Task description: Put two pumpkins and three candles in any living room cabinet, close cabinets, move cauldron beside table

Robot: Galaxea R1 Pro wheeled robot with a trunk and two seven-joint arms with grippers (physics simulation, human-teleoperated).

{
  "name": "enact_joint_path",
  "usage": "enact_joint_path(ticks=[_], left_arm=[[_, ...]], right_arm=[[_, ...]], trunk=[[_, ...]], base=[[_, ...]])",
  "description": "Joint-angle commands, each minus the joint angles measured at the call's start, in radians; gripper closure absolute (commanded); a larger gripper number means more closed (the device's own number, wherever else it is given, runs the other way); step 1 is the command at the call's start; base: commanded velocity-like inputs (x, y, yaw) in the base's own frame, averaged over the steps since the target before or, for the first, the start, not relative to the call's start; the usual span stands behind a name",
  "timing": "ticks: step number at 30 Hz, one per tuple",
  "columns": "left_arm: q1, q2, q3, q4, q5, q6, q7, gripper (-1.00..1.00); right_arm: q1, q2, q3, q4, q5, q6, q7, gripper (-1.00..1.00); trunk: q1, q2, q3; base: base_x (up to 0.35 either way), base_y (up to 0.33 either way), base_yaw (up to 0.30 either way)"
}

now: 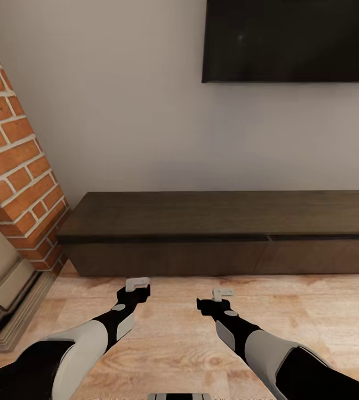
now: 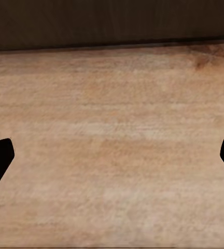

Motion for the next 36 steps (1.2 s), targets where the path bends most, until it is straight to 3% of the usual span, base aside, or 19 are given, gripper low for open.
enact_joint_path(ticks=[1, 6, 9, 17, 36], left_arm=[[-0.001, 0.0, 0.001, 0.004, 0.003, -0.007, 0.001, -1.0], [-0.001, 0.0, 0.001, 0.002, 0.009, -0.008, -0.002, -1.0], [-0.001, 0.0, 0.002, 0.002, 0.038, -0.005, -0.003, -1.0], [0.009, 0.0, 0.002, 0.006, 0.064, 0.003, -0.005, -1.0], [0.031, 0.005, 0.003, 0.005, 0.066, 0.003, -0.013, -1.0]], right_arm=[[0.0, 0.0, 0.009, 0.0, -0.008, -0.002, -0.004, -1.0], [0.0, 0.0, 0.048, 0.0, -0.009, -0.002, -0.004, -1.0], [0.0, 0.0, 0.069, 0.001, -0.009, -0.002, -0.005, -1.0], [0.009, 0.0, 0.073, 0.001, -0.01, -0.001, -0.005, -1.0], [0.021, 0.0, 0.073, 0.001, -0.01, -0.001, -0.005, -1.0]], trunk=[[0.0, 0.0, 0.001], [0.0, 0.0, 0.009], [-0.002, 0.0, 0.024], [-0.005, 0.002, 0.059], [-0.005, 0.002, 0.088]], base=[[-0.097, 0.0, 0.0], [-0.025, 0.0, 0.0], [-0.003, 0.0, 0.0], [0.0, 0.0, 0.0], [-0.04, 0.0, 0.0]])
